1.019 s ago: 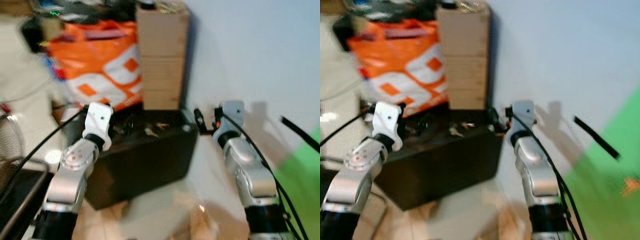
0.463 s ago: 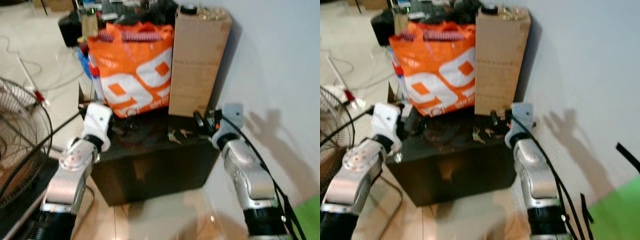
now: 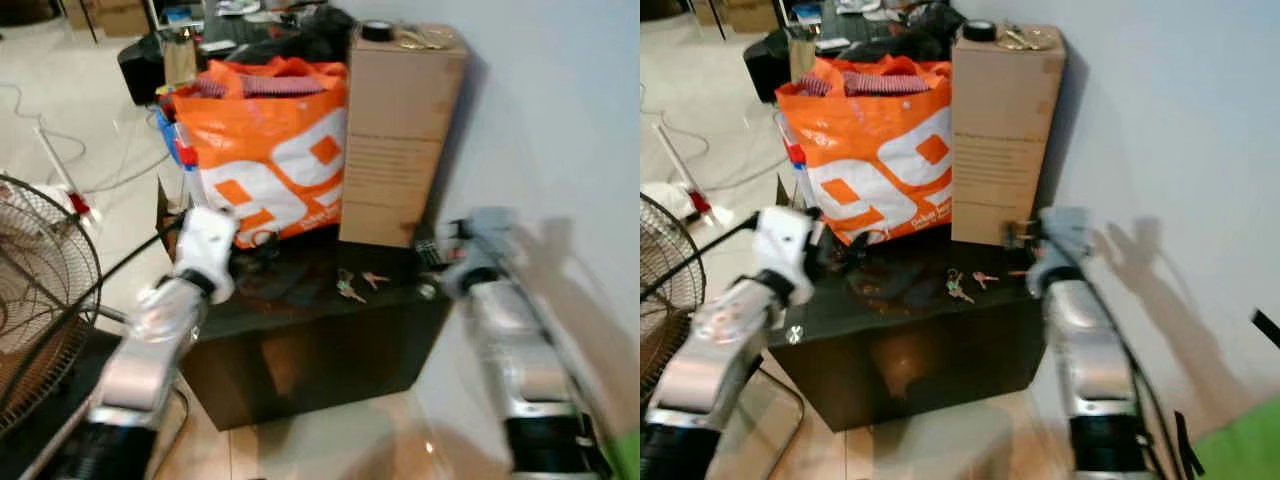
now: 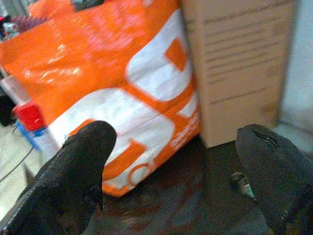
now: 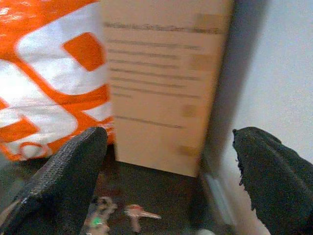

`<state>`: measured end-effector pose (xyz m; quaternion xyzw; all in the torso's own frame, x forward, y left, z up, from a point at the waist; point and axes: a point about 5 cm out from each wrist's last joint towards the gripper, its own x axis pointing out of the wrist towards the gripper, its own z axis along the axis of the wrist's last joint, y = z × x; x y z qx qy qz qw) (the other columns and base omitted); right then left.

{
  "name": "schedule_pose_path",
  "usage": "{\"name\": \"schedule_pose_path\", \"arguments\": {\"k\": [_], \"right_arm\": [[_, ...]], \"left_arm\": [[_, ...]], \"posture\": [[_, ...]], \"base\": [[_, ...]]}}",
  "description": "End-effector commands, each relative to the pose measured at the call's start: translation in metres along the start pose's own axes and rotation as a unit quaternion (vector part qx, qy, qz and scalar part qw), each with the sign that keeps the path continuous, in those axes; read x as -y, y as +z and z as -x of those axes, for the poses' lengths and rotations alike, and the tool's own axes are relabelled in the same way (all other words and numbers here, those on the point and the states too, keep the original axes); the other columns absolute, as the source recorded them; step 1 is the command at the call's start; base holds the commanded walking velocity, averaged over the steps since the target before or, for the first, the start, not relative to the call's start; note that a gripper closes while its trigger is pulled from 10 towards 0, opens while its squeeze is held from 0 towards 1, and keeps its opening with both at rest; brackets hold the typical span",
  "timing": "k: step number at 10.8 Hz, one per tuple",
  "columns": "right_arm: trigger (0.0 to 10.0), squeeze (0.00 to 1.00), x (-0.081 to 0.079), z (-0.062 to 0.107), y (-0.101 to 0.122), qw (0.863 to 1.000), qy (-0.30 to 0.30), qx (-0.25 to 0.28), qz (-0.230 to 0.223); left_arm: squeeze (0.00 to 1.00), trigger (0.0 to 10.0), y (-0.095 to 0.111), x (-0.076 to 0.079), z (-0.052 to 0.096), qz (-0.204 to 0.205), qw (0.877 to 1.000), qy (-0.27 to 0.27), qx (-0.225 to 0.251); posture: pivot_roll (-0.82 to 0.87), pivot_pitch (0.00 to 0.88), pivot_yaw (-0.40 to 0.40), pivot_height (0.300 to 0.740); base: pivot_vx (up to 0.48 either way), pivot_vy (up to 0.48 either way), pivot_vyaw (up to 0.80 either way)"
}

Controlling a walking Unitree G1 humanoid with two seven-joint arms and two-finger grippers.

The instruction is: Hang keys on a hook

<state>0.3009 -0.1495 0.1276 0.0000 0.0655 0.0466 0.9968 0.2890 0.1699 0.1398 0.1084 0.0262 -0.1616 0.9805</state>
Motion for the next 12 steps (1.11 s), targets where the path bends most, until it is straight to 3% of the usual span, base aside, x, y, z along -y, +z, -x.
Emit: {"name": "schedule_pose_path", "arguments": {"k": [1, 8, 12], "right_arm": [[10.0, 1.00, 0.0107, 0.0011, 0.0043, 1.000, -0.015, 0.008, 0.001], [10.0, 1.00, 0.0080, -0.0017, -0.0023, 1.000, -0.002, -0.009, 0.005], [10.0, 1.00, 0.0156, -0.0030, -0.0019, 1.000, -0.018, -0.012, 0.013]], "left_arm": [[0.21, 10.0, 0.0052, 0.0050, -0.0016, -0.003, 1.000, -0.012, 0.007], [0.21, 10.0, 0.0035, 0.0048, 0.0063, -0.009, 1.000, -0.011, 0.000], [0.21, 10.0, 0.0023, 0.0053, 0.0023, -0.008, 1.000, -0.016, -0.003]], "posture": [[-0.04, 0.000, 0.023, 0.740], [0.01, 0.000, -0.018, 0.740], [-0.03, 0.000, 0.012, 0.740]], "base": [[0.296, 0.000, 0.00], [0.305, 0.000, 0.00], [0.305, 0.000, 0.00]]}}
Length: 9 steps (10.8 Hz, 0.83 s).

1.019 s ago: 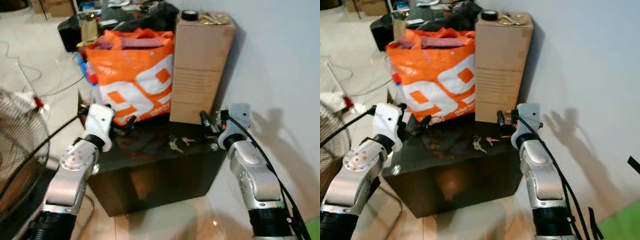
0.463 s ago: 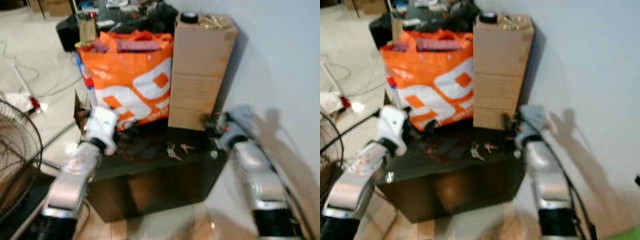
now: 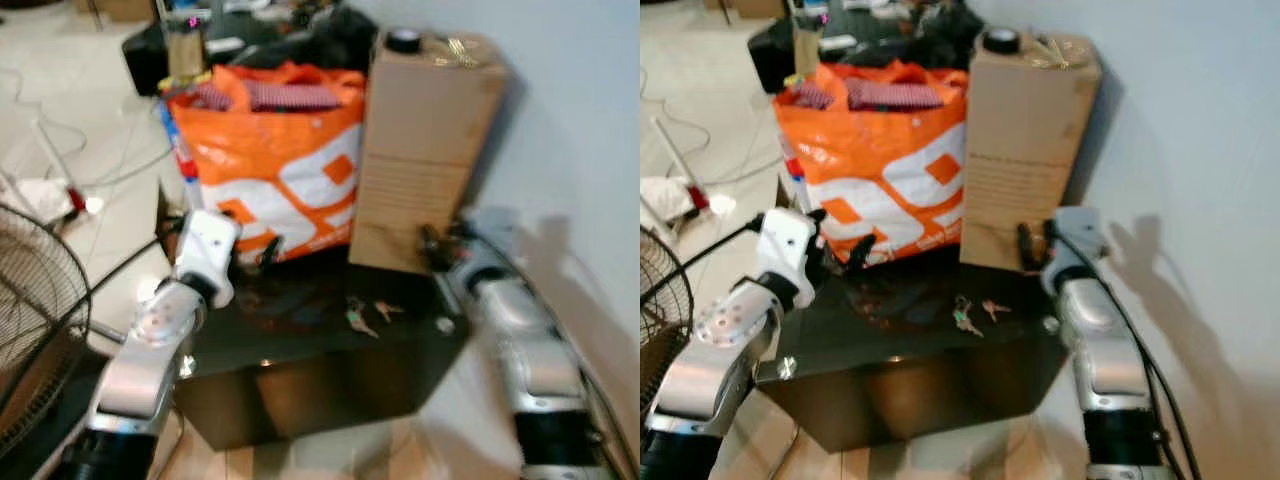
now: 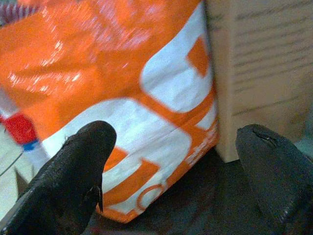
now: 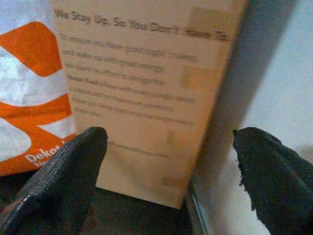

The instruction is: Hang keys on a hook

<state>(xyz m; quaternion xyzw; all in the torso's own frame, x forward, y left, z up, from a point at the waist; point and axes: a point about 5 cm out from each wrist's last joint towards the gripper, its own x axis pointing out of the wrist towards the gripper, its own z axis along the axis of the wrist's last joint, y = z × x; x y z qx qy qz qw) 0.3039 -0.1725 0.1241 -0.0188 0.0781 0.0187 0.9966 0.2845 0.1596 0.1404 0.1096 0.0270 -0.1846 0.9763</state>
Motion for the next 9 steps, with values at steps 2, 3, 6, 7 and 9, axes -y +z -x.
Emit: {"name": "schedule_pose_path", "arguments": {"k": [2, 3, 6, 7, 9], "right_arm": [[10.0, 1.00, -0.0032, 0.0006, 0.0003, 1.000, 0.002, 0.001, -0.002], [10.0, 1.00, -0.0011, 0.0011, -0.0001, 1.000, -0.001, 0.000, -0.001], [10.0, 1.00, 0.0016, 0.0018, -0.0006, 1.000, -0.005, -0.001, 0.001], [10.0, 1.00, 0.0023, 0.0032, -0.0013, 1.000, -0.007, -0.001, 0.002], [10.0, 1.00, 0.0031, 0.0047, -0.0024, 1.000, -0.004, -0.005, 0.008]], "left_arm": [[0.22, 10.0, 0.0012, -0.0023, -0.0046, -0.005, 1.000, -0.005, -0.002], [0.22, 10.0, 0.0015, -0.0016, -0.0053, -0.005, 1.000, -0.007, -0.002], [0.21, 10.0, 0.0010, -0.0010, -0.0072, -0.006, 1.000, -0.011, -0.002], [0.22, 10.0, 0.0006, 0.0002, -0.0083, -0.005, 1.000, -0.014, -0.002], [0.22, 10.0, 0.0001, 0.0020, -0.0092, -0.003, 1.000, -0.017, -0.001]], "posture": [[-0.05, 0.000, 0.028, 0.740], [-0.05, 0.000, 0.031, 0.740], [-0.06, 0.000, 0.041, 0.740], [-0.07, 0.000, 0.043, 0.740], [-0.07, 0.000, 0.037, 0.740]], "base": [[0.304, 0.000, 0.00], [0.307, 0.000, 0.00], [0.304, 0.000, 0.00], [0.296, 0.000, 0.00], [0.304, 0.000, 0.00]]}}
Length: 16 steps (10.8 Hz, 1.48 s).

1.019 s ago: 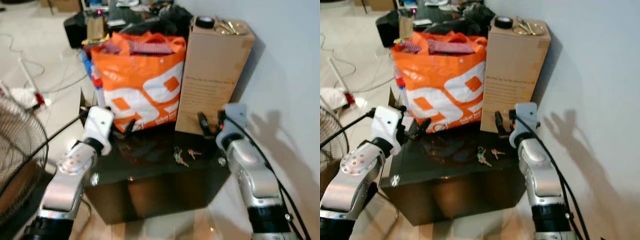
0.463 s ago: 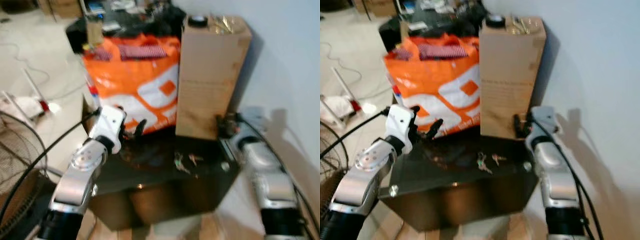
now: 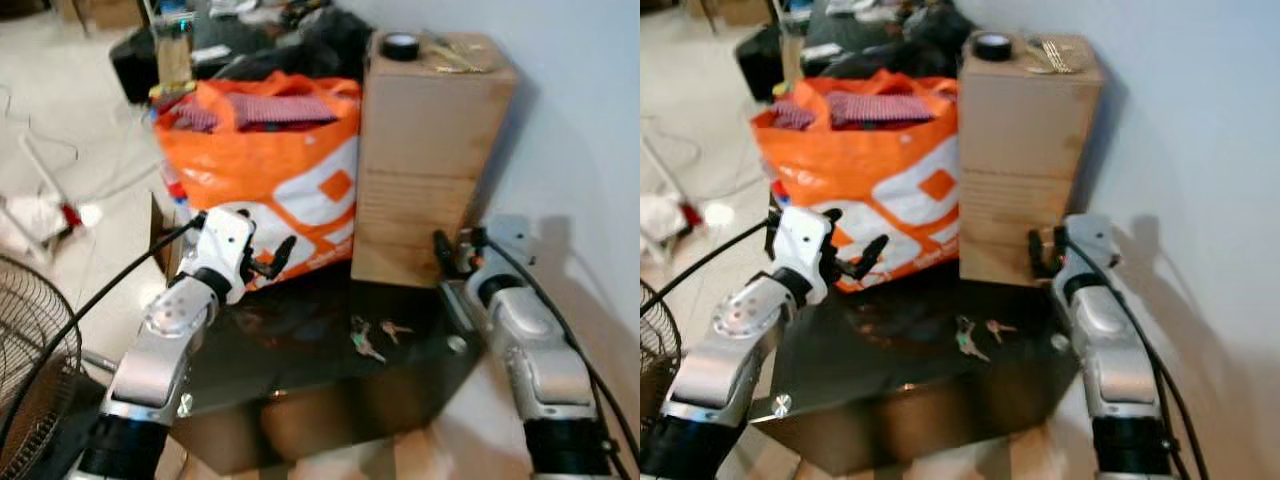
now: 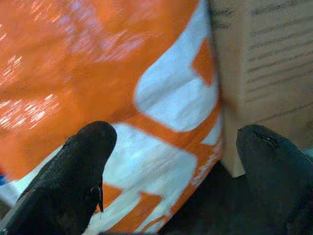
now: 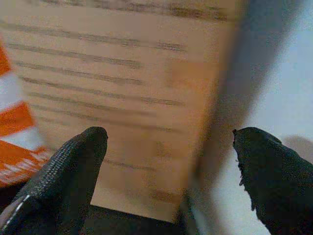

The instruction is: Hang keys on a hook

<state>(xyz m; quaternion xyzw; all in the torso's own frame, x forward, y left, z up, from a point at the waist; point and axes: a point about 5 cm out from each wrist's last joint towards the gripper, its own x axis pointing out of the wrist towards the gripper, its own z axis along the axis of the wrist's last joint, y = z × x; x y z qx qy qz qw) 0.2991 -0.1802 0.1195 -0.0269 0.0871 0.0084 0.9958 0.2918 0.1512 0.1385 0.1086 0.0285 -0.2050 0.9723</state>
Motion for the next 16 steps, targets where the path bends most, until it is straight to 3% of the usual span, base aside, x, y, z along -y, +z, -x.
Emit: {"name": "schedule_pose_path", "arguments": {"k": [1, 3, 5, 6, 7, 9, 10, 11, 12, 13, 14, 15, 16], "right_arm": [[10.0, 1.00, -0.003, 0.000, 0.004, 1.000, 0.005, 0.005, 0.005], [10.0, 1.00, 0.002, -0.002, -0.004, 0.999, 0.020, -0.029, 0.033], [10.0, 1.00, 0.007, -0.002, -0.019, 0.982, 0.087, -0.095, 0.135], [10.0, 1.00, 0.009, -0.003, -0.026, 0.963, 0.141, -0.130, 0.190], [10.0, 0.00, 0.005, -0.003, -0.033, 0.937, 0.214, -0.171, 0.216], [10.0, 0.00, -0.006, -0.003, -0.049, 0.887, 0.310, -0.228, 0.256], [10.0, 0.00, -0.013, -0.006, -0.055, 0.874, 0.334, -0.242, 0.258], [10.0, 0.00, -0.020, -0.010, -0.060, 0.866, 0.345, -0.249, 0.261], [10.0, 0.00, -0.031, -0.017, -0.068, 0.873, 0.337, -0.253, 0.245], [10.0, 0.00, -0.038, -0.023, -0.076, 0.890, 0.306, -0.258, 0.218], [10.0, 0.72, -0.040, -0.023, -0.080, 0.893, 0.299, -0.261, 0.211], [10.0, 1.00, -0.041, -0.020, -0.092, 0.893, 0.295, -0.285, 0.185], [10.0, 1.00, -0.045, -0.015, -0.102, 0.888, 0.296, -0.314, 0.160]], "left_arm": [[0.21, 10.0, 0.000, -0.003, 0.001, -0.002, 1.000, 0.004, -0.002], [0.22, 10.0, -0.001, -0.002, 0.001, -0.001, 1.000, 0.003, -0.003], [0.18, 10.0, -0.004, 0.000, 0.002, -0.009, 1.000, -0.012, -0.010], [0.18, 10.0, -0.009, 0.002, 0.003, -0.020, 0.999, -0.041, -0.026], [0.16, 10.0, -0.016, 0.009, 0.005, -0.032, 0.994, -0.093, -0.042], [0.17, 10.0, -0.031, 0.018, 0.008, -0.064, 0.979, -0.172, -0.083], [0.17, 10.0, -0.038, 0.022, 0.013, -0.061, 0.972, -0.202, -0.103], [0.17, 10.0, -0.047, 0.029, 0.020, -0.060, 0.962, -0.235, -0.125], [0.18, 10.0, -0.058, 0.037, 0.032, -0.061, 0.944, -0.284, -0.155], [0.18, 10.0, -0.064, 0.041, 0.043, -0.061, 0.935, -0.305, -0.174], [0.18, 10.0, -0.065, 0.041, 0.045, -0.056, 0.933, -0.309, -0.177], [0.18, 10.0, -0.066, 0.043, 0.050, -0.051, 0.931, -0.315, -0.180], [0.18, 10.0, -0.065, 0.045, 0.052, -0.049, 0.929, -0.321, -0.176]], "posture": [[-0.07, 0.000, 0.033, 0.740], [-0.07, 0.000, 0.030, 0.740], [-0.08, 0.000, 0.030, 0.740], [-0.08, 0.000, 0.030, 0.740], [-0.08, 0.000, 0.025, 0.740], [-0.10, 0.000, 0.023, 0.740], [-0.10, 0.000, 0.021, 0.740], [-0.10, 0.000, 0.016, 0.740], [-0.10, 0.000, 0.013, 0.740], [-0.09, 0.000, 0.013, 0.740], [-0.09, 0.000, 0.012, 0.740], [-0.09, 0.000, 0.009, 0.740], [-0.09, 0.000, 0.003, 0.740]], "base": [[0.300, 0.000, 0.71], [0.304, 0.000, 0.00], [0.141, 0.000, 0.00], [0.000, 0.000, 0.00], [0.000, 0.000, 0.00], [0.000, 0.000, 0.00], [0.000, 0.000, 0.00], [0.000, 0.000, 0.00], [0.000, 0.000, 0.00], [0.000, 0.000, 0.00], [0.000, 0.000, 0.00], [0.000, 0.000, 0.00], [0.000, 0.000, 0.00]]}}
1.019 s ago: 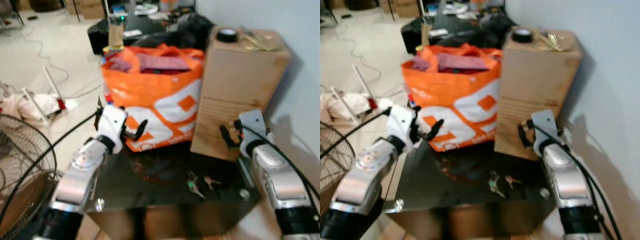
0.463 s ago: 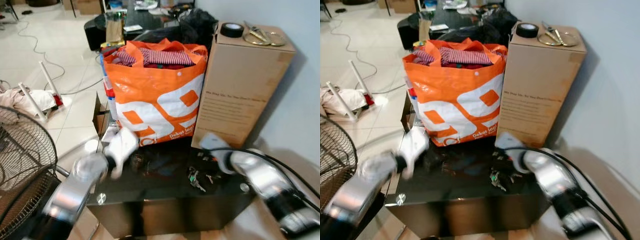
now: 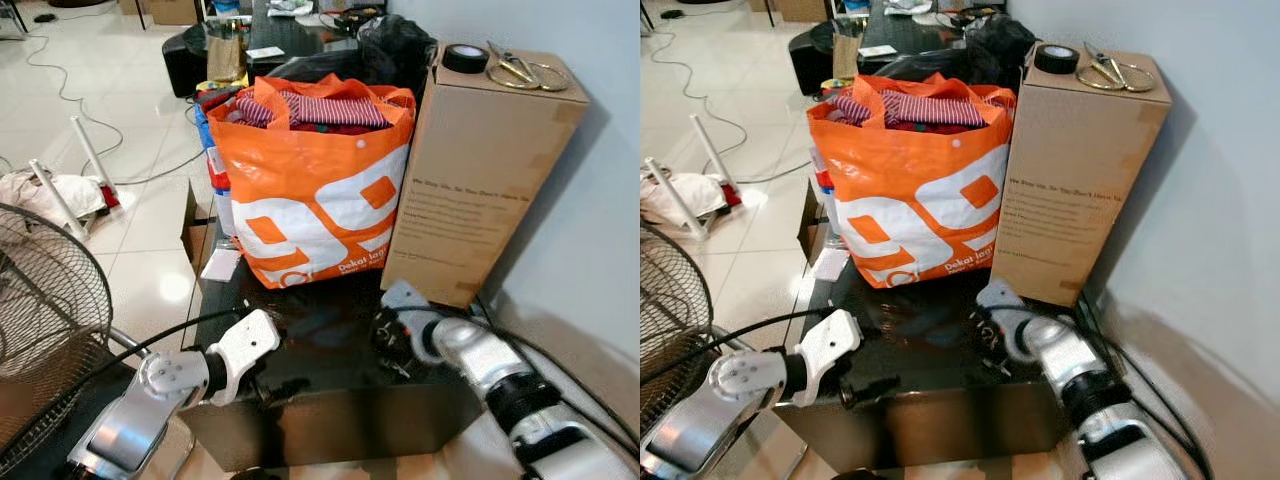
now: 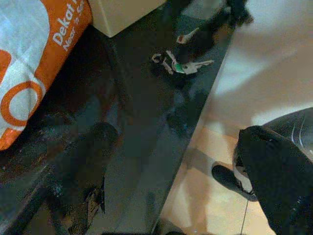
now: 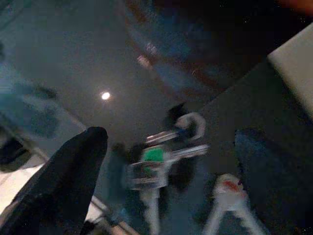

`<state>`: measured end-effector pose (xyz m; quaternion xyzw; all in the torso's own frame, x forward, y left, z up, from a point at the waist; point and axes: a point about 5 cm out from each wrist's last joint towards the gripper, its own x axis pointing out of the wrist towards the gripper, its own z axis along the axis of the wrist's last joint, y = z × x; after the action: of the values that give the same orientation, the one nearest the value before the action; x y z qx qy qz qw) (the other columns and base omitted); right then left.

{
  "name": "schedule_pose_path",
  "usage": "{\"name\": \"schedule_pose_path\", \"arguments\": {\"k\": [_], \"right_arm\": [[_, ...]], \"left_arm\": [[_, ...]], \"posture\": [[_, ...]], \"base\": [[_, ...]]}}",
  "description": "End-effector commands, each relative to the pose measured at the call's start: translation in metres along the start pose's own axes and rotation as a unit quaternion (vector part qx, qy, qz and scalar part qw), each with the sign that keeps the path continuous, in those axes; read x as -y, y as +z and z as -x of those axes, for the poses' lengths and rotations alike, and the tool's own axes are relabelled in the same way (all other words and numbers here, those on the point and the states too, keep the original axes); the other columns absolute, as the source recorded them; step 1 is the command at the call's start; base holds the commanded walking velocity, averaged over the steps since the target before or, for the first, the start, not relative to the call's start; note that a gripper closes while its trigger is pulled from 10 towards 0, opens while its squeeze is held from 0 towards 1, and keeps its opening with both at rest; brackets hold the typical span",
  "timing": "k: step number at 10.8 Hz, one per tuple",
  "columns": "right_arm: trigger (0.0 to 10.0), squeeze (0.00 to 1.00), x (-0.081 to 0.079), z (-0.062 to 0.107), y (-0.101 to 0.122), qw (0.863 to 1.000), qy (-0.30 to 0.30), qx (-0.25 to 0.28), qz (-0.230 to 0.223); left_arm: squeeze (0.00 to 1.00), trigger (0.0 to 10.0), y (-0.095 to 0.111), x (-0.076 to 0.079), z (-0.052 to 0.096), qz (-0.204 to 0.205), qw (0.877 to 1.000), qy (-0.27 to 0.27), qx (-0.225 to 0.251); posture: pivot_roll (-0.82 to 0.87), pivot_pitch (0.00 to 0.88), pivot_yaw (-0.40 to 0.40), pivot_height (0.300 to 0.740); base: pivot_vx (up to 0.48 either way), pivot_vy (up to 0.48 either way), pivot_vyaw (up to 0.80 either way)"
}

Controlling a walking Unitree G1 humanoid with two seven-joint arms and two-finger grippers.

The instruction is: Hang keys on a hook

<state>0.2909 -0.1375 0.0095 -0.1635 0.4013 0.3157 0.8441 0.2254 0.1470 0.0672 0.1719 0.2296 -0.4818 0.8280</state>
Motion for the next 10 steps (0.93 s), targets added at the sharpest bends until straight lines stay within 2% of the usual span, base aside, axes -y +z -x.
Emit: {"name": "schedule_pose_path", "arguments": {"k": [1, 2, 4, 5, 6, 7, 8, 10], "right_arm": [[10.0, 0.00, -0.002, -0.003, -0.004, 0.999, 0.011, -0.009, -0.030], [10.0, 0.00, -0.004, -0.006, -0.009, 0.999, 0.010, -0.023, -0.026], [10.0, 0.00, -0.007, -0.011, -0.009, 0.997, 0.008, -0.013, -0.073], [8.4, 0.00, -0.006, -0.011, -0.010, 0.997, -0.003, -0.013, -0.075], [4.0, 0.00, -0.005, -0.012, -0.011, 0.995, -0.013, -0.013, -0.093], [0.7, 0.00, -0.004, -0.013, -0.011, 0.995, -0.013, -0.015, -0.095], [0.0, 0.00, -0.004, -0.013, -0.011, 0.995, -0.013, -0.017, -0.095], [0.0, 0.00, -0.003, -0.014, -0.012, 0.995, -0.017, -0.021, -0.095]], "left_arm": [[0.18, 10.0, 0.004, 0.003, 0.002, -0.007, 1.000, -0.005, 0.005], [0.18, 10.0, 0.002, 0.004, 0.003, -0.006, 1.000, -0.007, 0.000], [0.18, 10.0, 0.000, 0.008, 0.002, -0.002, 1.000, -0.007, -0.001], [0.18, 10.0, 0.000, 0.009, 0.002, -0.002, 1.000, -0.007, -0.001], [0.18, 10.0, 0.000, 0.009, 0.002, 0.002, 1.000, -0.004, 0.001], [0.18, 10.0, 0.000, 0.009, 0.001, 0.005, 1.000, -0.003, 0.002], [0.18, 10.0, 0.000, 0.009, 0.001, 0.006, 1.000, -0.002, 0.003], [0.18, 10.0, 0.000, 0.010, 0.000, 0.010, 1.000, 0.000, 0.005]], "posture": [[-0.09, 0.000, -0.003, 0.740], [-0.09, 0.000, -0.006, 0.740], [-0.09, 0.000, -0.018, 0.740], [-0.09, 0.000, -0.019, 0.740], [-0.09, 0.000, -0.026, 0.740], [-0.09, 0.000, -0.032, 0.740], [-0.09, 0.000, -0.034, 0.740], [-0.09, 0.000, -0.037, 0.740]], "base": [[0.000, 0.000, 0.00], [0.000, 0.000, 0.00], [0.000, 0.000, 0.00], [0.000, 0.000, 0.00], [0.000, 0.000, 0.00], [0.000, 0.000, 0.00], [0.000, 0.000, 0.00], [0.000, 0.000, 0.00]]}}
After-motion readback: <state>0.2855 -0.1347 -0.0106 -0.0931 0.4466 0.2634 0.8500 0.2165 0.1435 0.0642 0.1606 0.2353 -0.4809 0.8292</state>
